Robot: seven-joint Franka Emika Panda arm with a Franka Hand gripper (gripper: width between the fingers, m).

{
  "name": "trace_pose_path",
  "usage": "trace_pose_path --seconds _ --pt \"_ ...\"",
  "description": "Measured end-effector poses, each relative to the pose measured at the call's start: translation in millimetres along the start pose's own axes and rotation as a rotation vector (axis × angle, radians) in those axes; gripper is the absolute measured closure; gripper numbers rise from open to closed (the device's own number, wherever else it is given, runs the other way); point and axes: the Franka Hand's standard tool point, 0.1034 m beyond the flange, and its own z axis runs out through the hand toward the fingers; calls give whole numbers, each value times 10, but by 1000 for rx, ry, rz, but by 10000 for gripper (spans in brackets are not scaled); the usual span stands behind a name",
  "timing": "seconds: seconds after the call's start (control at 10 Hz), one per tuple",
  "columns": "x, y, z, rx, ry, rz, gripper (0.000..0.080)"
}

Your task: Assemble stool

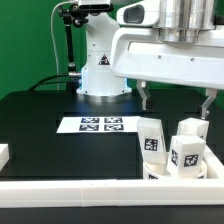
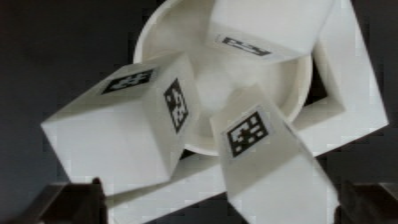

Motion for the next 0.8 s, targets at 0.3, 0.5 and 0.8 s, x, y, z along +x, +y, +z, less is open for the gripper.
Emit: trace_pose_path --seconds 0.3,0.5,0.8 --pt "27 63 -52 11 29 -402 151" --pt "86 122 -105 10 46 -608 151" --pt "103 167 -97 -14 45 -771 151"
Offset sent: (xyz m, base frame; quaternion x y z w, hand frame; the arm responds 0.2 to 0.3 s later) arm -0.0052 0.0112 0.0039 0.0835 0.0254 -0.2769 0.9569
